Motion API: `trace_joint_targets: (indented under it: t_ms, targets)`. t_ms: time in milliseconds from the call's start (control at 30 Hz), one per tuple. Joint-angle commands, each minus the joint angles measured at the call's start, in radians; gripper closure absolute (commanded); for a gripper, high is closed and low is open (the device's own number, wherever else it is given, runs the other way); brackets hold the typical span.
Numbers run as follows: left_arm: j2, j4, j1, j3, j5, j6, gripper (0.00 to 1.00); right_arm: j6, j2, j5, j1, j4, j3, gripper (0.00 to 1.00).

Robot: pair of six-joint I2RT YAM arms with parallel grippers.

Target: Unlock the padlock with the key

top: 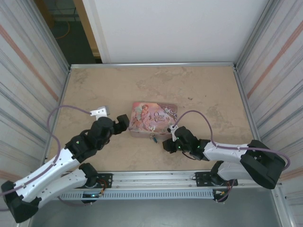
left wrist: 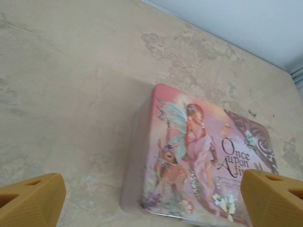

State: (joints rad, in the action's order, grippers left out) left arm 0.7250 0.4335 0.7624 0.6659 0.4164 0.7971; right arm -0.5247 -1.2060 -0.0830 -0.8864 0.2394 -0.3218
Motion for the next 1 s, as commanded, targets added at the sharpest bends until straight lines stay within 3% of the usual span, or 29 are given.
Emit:
trace_joint_targets:
  t_ms: [0, 167, 367, 467, 767, 967]
  targets:
    - [-0.022, -0.050, -0.120, -0.030, -0.234, -0.108, 0.05, -0.002, 0.067, -0.004, 0.025, -0.069, -0.028, 0.69]
    - [0.023, -0.112, -0.279, -0.056, -0.471, -0.120, 0.05, -0.005, 0.156, -0.019, 0.069, -0.108, -0.032, 0.55]
    - [0.189, -0.189, -0.366, -0.039, -0.666, -0.159, 0.06, -0.052, 0.203, -0.081, 0.104, -0.057, -0.028, 0.37]
    - [0.286, -0.204, -0.370, -0.001, -0.706, -0.190, 0.06, -0.064, 0.192, -0.101, 0.110, -0.038, -0.029, 0.33]
    - [0.551, -0.230, -0.370, 0.069, -0.763, -0.219, 0.07, -0.056, 0.135, -0.126, 0.132, 0.001, -0.055, 0.32]
    - [0.608, -0.252, -0.369, 0.034, -0.760, -0.203, 0.09, -0.016, 0.096, -0.165, 0.182, 0.008, -0.082, 0.31]
